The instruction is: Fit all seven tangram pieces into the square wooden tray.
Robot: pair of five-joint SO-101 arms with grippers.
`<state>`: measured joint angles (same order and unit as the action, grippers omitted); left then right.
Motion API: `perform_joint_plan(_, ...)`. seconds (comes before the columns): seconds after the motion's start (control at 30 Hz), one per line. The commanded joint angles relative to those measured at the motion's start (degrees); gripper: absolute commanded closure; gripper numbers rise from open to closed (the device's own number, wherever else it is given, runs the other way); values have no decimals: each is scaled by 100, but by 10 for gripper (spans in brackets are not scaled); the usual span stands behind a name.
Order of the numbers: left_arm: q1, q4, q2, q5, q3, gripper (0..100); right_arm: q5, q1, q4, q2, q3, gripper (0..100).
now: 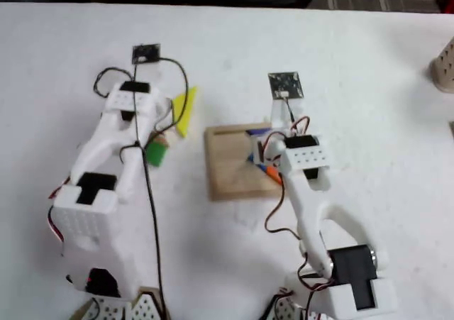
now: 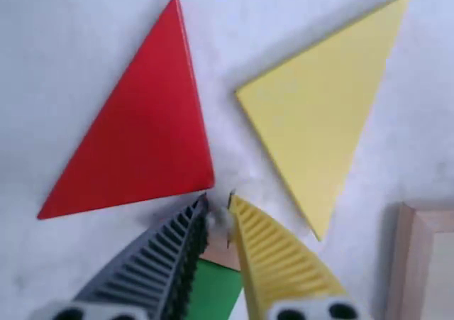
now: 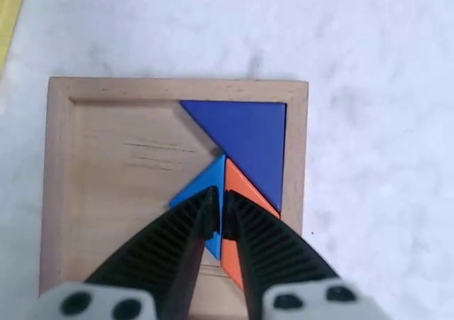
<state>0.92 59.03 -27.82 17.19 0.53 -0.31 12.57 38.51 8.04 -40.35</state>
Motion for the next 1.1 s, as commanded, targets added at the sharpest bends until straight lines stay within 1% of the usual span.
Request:
perform_joint_plan(0.0, -4, 229, -13, -580, -141, 928, -26, -40, -145, 286, 35, 981)
perform_joint_plan(0.1, -84, 325, -4, -800, -132, 928, -18, -40, -145, 277, 35, 981)
perform_joint_plan(0.27, -66, 255, 163, -844, 79, 928, -18, -40, -145, 277, 35, 981)
perform_joint_plan(0.37, -84, 35, 549, -844, 659, 925, -18, -40, -145, 277, 35, 981)
perform_joint_plan(0.7, -92, -1029, 2615, -791, 3042, 924, -9, -40, -145, 277, 35, 981)
perform_joint_plan(0.87, -48, -1046, 2774, -782, 3367, 924, -9, -22, -145, 277, 26, 981)
perform_joint_plan(0.93, -22, -1020, 2774, -607, 3376, 920, -9, -22, -145, 277, 26, 981)
perform_joint_plan(0.97, 13, -967, 2774, -510, 3376, 907, -9, -22, -145, 277, 26, 981)
perform_joint_plan(1.07, 57, -791, 2818, -273, 3367, 823, 0, -22, -145, 277, 26, 981)
